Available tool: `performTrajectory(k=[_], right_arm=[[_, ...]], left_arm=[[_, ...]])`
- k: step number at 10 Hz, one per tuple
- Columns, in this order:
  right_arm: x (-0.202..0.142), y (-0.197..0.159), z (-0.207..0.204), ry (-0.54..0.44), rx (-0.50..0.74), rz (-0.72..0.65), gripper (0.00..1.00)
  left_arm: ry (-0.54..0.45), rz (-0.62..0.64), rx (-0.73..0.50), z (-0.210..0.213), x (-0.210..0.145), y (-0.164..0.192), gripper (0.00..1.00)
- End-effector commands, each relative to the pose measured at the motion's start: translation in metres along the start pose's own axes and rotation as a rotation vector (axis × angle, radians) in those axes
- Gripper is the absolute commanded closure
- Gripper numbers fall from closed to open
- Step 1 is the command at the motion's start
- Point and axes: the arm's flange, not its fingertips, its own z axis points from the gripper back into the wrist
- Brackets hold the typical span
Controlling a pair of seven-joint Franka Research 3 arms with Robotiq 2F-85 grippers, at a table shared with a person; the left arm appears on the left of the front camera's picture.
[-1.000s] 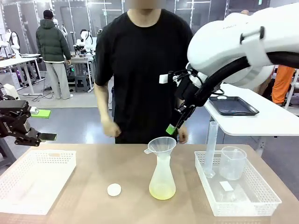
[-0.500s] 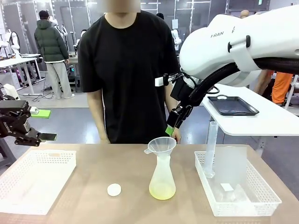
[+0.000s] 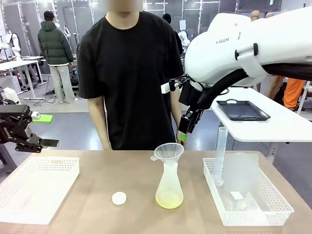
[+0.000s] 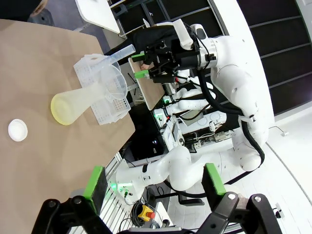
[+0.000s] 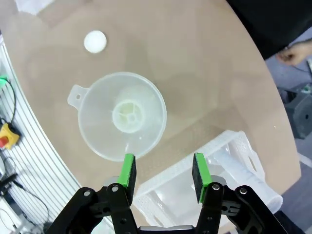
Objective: Prepare the solutions needed for the experiment.
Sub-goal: Once the solution is in the Big flask , pick up the Plastic Funnel and place it back into the right Organizing basket.
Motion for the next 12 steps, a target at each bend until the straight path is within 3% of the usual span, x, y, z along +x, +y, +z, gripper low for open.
performTrajectory(k=[1,4,6,12], right_arm=[[0.031,-0.005,0.004,0.105,-0.015,0.034,0.41],[0.048,-0.008,-0.005,0.132,0.083,0.023,0.41],[0.048,-0.007,-0.01,0.168,0.105,0.022,0.41],[0.049,-0.021,-0.036,0.144,0.122,0.017,0.41]], left_arm=[[-0.012,-0.012,-0.028,-0.002,0.002,-0.002,0.0],[-0.012,-0.012,-0.028,-0.002,0.002,-0.002,0.0],[-0.012,-0.012,-0.028,-0.002,0.002,-0.002,0.0],[-0.012,-0.012,-0.028,-0.002,0.002,-0.002,0.0]])
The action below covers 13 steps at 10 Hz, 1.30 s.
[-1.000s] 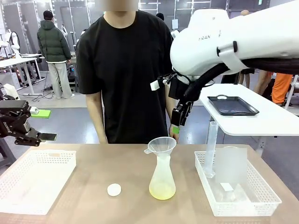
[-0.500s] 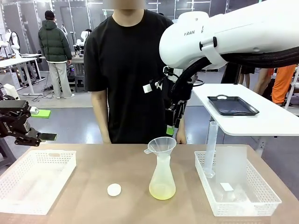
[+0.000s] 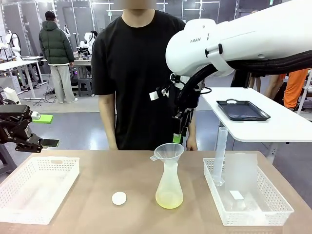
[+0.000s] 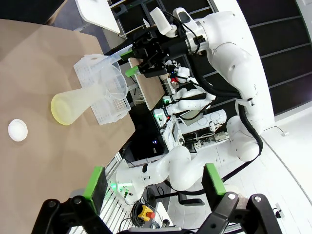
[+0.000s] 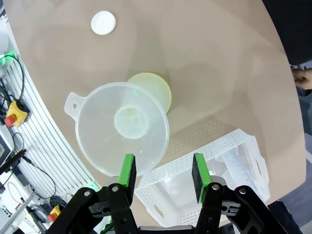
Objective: Prepare the solutions needed for the experiment.
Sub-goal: Once the solution is in the Big flask , pick up the Plastic Funnel and place it back into the right Organizing basket.
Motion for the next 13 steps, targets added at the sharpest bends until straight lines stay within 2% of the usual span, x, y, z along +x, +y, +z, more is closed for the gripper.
performTrajectory(k=[1,11,12,13], right_arm=[[0.006,-0.007,-0.008,-0.016,0.022,-0.026,0.41],[0.009,-0.014,-0.049,0.048,0.077,-0.069,0.41],[0.009,-0.014,-0.05,0.052,0.077,-0.072,0.54],[0.009,-0.015,-0.052,0.051,0.079,-0.081,0.58]], left_arm=[[-0.012,-0.012,-0.028,-0.002,0.002,-0.002,0.0],[-0.012,-0.012,-0.028,-0.002,0.002,-0.002,0.0],[-0.012,-0.012,-0.028,-0.002,0.002,-0.002,0.0],[-0.012,-0.012,-0.028,-0.002,0.002,-0.002,0.0]])
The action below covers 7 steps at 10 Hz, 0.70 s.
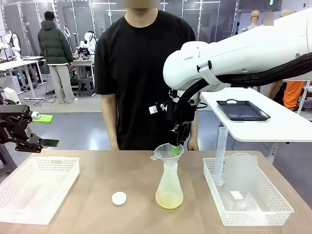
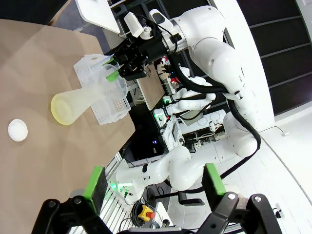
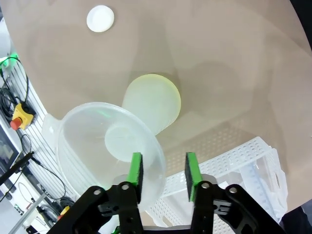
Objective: Prepare the solutions needed for the experiment.
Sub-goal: Once the solution is in the Big flask , pick up the Plastic Funnel and place it back into the right Organizing basket.
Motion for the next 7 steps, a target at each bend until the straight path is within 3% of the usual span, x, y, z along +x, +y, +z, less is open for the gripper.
performTrajectory(k=[1,2,3,4,5,6,7], right_arm=[[0.0018,0.0011,-0.0018,0.007,-0.006,-0.043,0.72],[0.0015,0.0005,-0.002,0.011,-0.001,-0.05,0.76],[0.0015,0.0005,-0.0031,0.011,0.001,-0.052,0.9],[0.0006,0.0012,-0.003,0.005,0.006,-0.053,0.76],[0.0004,0.0015,-0.003,0.004,0.011,-0.056,1.0],[-0.0002,0.0014,-0.0026,0.003,0.012,-0.056,0.94],[-0.0005,0.0012,-0.0032,0.005,0.014,-0.058,1.0]], left_arm=[[-0.012,-0.012,-0.028,-0.0023,0.0024,-0.0023,0.0],[-0.012,-0.012,-0.028,-0.0023,0.0024,-0.0023,0.0],[-0.012,-0.012,-0.028,-0.0023,0.0024,-0.0023,0.0],[-0.012,-0.012,-0.028,-0.0023,0.0024,-0.0023,0.0],[-0.012,-0.012,-0.028,-0.0023,0.0024,-0.0023,0.0],[-0.012,-0.012,-0.028,-0.0023,0.0024,-0.0023,0.0],[-0.012,-0.012,-0.028,-0.0023,0.0024,-0.0023,0.0]])
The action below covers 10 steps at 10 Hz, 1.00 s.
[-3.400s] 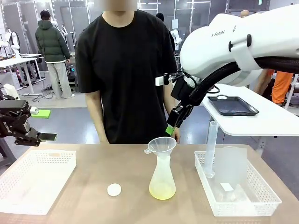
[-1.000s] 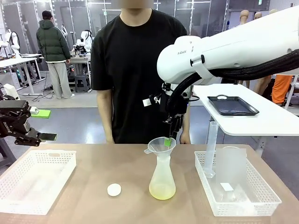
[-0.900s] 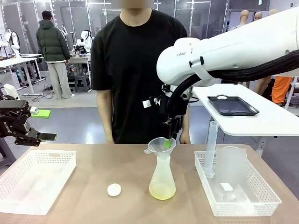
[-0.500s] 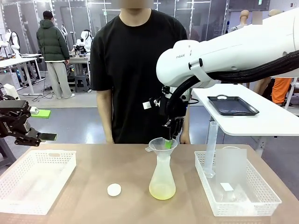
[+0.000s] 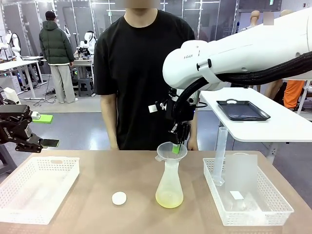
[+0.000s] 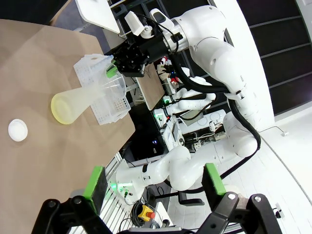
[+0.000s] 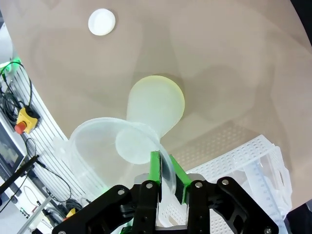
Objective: Prepare the solutions needed for the experiment.
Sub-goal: Once the solution is in the Big flask , pick up the Plastic Funnel and place it back into the right Organizing basket.
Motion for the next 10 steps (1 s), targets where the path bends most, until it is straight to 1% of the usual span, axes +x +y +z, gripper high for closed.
performTrajectory(k=[1,5,7,10], right_arm=[[-0.002,-0.002,-0.009,0.014,0.003,-0.031,1.0],[-0.004,0.002,-0.007,0.007,0.032,-0.018,1.0],[-0.007,0.008,0.001,-0.006,0.071,-0.011,1.0],[-0.008,0.013,0.016,-0.02,0.081,-0.007,1.0]], left_arm=[[-0.012,-0.012,-0.028,-0.002,0.002,-0.002,0.0],[-0.012,-0.012,-0.028,-0.002,0.002,-0.002,0.0],[-0.012,-0.012,-0.028,-0.002,0.002,-0.002,0.0],[-0.012,-0.012,-0.028,-0.002,0.002,-0.002,0.0]])
